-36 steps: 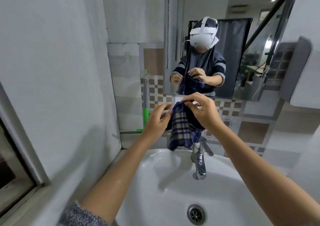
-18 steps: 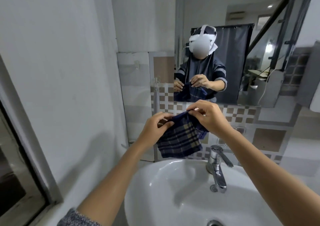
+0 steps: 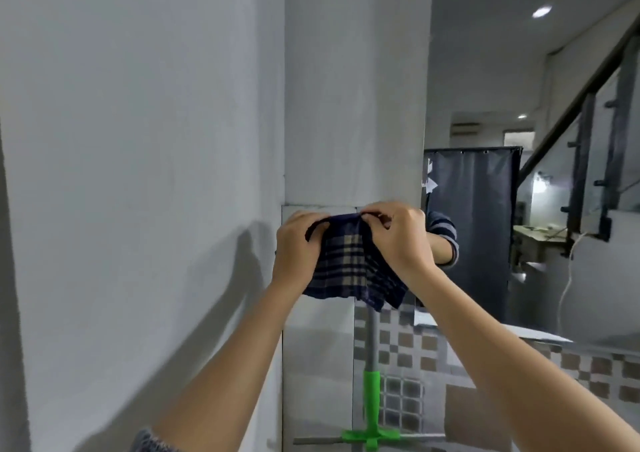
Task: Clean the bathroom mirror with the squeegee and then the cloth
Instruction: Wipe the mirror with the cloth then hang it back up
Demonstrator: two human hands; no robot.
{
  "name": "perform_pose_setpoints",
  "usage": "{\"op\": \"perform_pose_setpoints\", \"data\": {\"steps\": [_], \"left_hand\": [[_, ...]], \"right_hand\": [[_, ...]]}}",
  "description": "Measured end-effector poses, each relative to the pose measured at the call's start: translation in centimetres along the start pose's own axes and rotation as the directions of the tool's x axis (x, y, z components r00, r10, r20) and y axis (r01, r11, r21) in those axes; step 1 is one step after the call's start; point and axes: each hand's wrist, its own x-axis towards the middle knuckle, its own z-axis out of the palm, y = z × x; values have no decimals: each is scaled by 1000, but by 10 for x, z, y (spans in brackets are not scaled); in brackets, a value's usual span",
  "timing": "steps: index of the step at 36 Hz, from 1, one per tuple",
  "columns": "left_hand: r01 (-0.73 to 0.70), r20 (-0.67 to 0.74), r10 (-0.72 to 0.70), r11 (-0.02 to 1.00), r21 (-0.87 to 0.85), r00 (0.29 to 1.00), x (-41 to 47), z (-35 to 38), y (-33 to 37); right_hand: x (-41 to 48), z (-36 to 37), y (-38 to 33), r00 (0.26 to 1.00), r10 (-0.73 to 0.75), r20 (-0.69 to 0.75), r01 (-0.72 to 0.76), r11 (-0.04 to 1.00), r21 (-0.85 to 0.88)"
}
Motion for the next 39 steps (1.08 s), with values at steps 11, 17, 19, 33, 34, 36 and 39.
{"op": "perform_pose_setpoints", "data": {"steps": [11,17,19,33,34,36,39], "left_hand": [[103,-211,-119,991,-86,970,44,41,-57],[122,-264,-183,965,-233,947,34,54,-69],[136,-270,-213,951,-278,939,32,55,-71],[340,82,-346,803,-489,935,14,34,-67],[357,132,-341,769,-530,931,11,31,-65],[407,225,-342,696,-592,912,4,25,-61],[445,305,-324,644,-622,895,-5,20,-58]], "right_hand": [[48,80,11,998,-56,-9,53,980,-193],[29,97,35,995,-94,25,97,967,-236],[22,98,38,995,-102,21,104,973,-204],[-6,87,33,992,117,51,-124,976,178],[-7,86,30,986,153,73,-166,961,220],[-9,84,28,971,202,128,-232,926,299],[-13,84,28,962,196,191,-245,927,284]]}}
